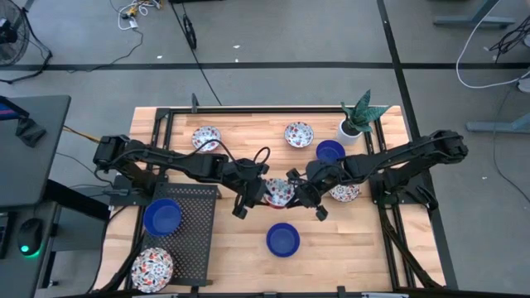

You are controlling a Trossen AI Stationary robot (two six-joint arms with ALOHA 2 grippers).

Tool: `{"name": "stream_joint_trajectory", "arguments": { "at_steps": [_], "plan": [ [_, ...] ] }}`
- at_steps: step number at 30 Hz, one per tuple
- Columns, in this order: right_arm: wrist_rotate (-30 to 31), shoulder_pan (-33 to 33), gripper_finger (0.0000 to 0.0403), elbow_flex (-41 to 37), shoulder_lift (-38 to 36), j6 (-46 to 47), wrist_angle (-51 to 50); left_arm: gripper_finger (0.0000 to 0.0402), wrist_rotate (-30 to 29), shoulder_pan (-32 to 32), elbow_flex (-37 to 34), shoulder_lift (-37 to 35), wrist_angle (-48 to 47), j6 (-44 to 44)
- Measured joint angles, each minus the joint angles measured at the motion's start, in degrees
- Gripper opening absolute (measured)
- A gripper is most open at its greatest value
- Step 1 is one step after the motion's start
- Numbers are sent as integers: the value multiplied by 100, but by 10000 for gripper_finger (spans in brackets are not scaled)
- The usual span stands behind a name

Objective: Pick & Place Mini bowls

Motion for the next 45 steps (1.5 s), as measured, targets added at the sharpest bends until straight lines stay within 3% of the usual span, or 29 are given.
{"name": "stream_joint_trajectory", "arguments": {
  "at_steps": [6,14,20,26,30,38,45],
  "plan": [
    [-5,0,6,0,-4,14,82,156,10,-1,-2,0,-70,257],
    [-109,22,9,17,-6,-90,232,55,653,-15,-4,15,-41,314],
    [40,61,51,26,-34,-245,549,14,747,-148,-22,17,-83,408],
    [83,87,108,31,-224,-388,688,14,164,-422,6,22,-112,232],
    [68,110,125,31,-638,-364,545,14,-374,-718,373,22,-488,-176],
    [621,257,107,22,-1177,-141,-337,14,-1829,-1492,1811,17,-2588,-1606],
    [624,295,79,-188,-1167,-147,-346,14,-2255,-2304,2829,124,-4143,-3994]
  ]
}}
